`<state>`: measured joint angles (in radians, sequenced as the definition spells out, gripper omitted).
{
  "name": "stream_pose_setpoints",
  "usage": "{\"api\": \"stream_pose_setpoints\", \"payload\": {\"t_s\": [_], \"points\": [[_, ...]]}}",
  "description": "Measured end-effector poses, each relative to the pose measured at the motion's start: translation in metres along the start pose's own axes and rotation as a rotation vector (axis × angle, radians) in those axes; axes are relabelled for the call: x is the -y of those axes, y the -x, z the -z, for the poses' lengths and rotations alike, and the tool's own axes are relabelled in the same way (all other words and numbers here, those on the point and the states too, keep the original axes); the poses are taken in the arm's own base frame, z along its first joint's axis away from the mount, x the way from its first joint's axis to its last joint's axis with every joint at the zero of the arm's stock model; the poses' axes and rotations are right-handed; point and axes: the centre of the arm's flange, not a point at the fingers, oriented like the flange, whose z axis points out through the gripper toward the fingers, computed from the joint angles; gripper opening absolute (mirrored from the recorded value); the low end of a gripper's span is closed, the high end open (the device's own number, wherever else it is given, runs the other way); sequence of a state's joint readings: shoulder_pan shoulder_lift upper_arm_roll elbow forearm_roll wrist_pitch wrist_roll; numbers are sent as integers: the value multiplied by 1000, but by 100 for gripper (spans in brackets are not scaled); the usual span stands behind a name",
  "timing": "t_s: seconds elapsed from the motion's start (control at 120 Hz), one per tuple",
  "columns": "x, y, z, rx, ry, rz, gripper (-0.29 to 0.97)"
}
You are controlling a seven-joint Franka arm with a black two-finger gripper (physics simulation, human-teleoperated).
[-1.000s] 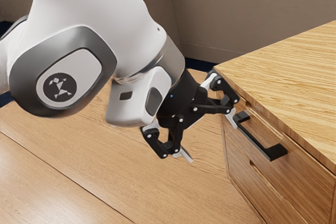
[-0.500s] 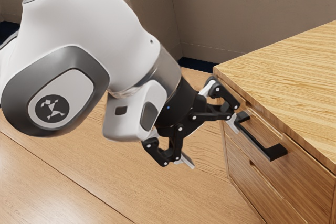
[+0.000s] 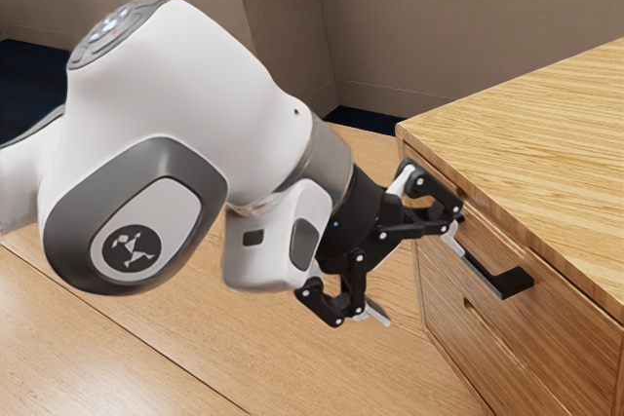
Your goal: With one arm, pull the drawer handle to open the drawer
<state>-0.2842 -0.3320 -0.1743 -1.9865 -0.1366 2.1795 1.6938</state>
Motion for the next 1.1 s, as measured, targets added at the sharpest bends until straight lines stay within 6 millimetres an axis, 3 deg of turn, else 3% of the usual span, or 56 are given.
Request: {"api": "stream_pose_setpoints", "payload": {"t_s": [0.425, 0.608, 1.1], "points": [[-2, 6, -11, -2, 3, 39, 70], [2, 9, -7, 2, -29, 54, 66], [6, 11, -26, -8, -31, 84, 65]]}}
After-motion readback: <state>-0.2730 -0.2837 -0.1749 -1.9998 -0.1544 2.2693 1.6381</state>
